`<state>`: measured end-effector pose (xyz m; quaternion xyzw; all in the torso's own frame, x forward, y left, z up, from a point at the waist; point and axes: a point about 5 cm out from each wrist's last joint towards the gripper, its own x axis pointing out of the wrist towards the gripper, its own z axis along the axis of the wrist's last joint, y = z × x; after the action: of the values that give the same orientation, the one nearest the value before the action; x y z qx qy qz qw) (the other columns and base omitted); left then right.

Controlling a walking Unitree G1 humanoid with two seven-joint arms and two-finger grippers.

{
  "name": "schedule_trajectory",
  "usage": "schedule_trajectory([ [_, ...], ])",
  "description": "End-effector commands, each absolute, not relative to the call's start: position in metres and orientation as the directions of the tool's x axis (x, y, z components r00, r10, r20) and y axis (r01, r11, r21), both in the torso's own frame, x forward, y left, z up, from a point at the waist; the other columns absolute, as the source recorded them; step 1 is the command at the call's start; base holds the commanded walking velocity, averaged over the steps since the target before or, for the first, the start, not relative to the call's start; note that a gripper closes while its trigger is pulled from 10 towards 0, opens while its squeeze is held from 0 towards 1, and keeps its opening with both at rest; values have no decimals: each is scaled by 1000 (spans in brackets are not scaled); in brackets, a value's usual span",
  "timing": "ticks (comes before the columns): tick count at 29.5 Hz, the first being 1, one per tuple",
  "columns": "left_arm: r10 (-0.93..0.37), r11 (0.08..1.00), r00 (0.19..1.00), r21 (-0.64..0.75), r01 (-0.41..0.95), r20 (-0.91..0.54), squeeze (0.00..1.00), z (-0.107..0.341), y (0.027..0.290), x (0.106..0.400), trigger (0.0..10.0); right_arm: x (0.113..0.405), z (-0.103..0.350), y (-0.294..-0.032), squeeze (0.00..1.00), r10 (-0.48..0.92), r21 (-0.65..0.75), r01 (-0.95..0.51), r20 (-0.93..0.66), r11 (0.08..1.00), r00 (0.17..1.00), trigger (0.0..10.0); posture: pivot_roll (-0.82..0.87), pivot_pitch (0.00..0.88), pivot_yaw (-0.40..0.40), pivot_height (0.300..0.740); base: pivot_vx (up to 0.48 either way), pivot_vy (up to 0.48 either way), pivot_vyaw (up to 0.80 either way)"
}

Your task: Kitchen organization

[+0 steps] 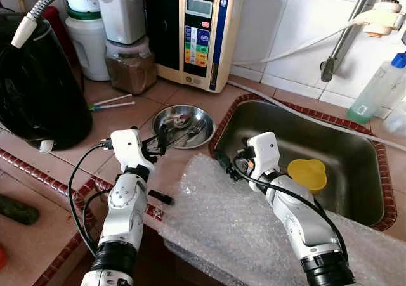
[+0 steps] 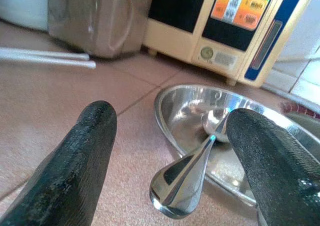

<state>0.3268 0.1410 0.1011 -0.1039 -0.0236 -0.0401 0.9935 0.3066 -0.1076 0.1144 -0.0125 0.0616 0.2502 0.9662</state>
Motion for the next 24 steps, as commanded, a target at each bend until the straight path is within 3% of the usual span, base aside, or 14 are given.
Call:
schedule_trajectory([
  [1,-104,968,994,-225,107,25,0,98,135,330,10000,307,118,-111,1000,471,-3,-475,-117,880,874,10000,-19,0,-16,740,0,0,0],
  [3,-103,967,994,-231,106,23,0,98,134,330,10000,307,118,-111,1000,471,-3,-475,-117,880,874,10000,-19,0,-16,740,0,0,0],
  [4,-123,962,992,-243,120,2,0,95,132,331,9255,307,118,-111,1000,471,-4,-474,-118,880,875,10000,-21,0,-15,740,0,0,0],
  [5,-129,959,992,-253,125,1,0,95,130,331,5216,307,118,-111,1000,470,-5,-474,-118,880,875,10000,-21,0,-15,740,0,0,0],
  [6,-131,957,991,-260,127,2,0,95,130,332,5216,307,118,-111,1000,470,-5,-474,-118,881,875,10000,-21,0,-15,740,0,0,0],
  [7,-142,952,990,-274,137,3,0,95,128,333,0,307,118,-111,1000,469,-5,-473,-119,881,875,10000,-23,0,-14,740,0,0,0],
  [24,-133,930,991,-345,124,-4,0,101,129,339,0,307,117,-112,1000,462,-10,-466,-123,884,878,10000,-24,0,-11,740,0,0,0],
])
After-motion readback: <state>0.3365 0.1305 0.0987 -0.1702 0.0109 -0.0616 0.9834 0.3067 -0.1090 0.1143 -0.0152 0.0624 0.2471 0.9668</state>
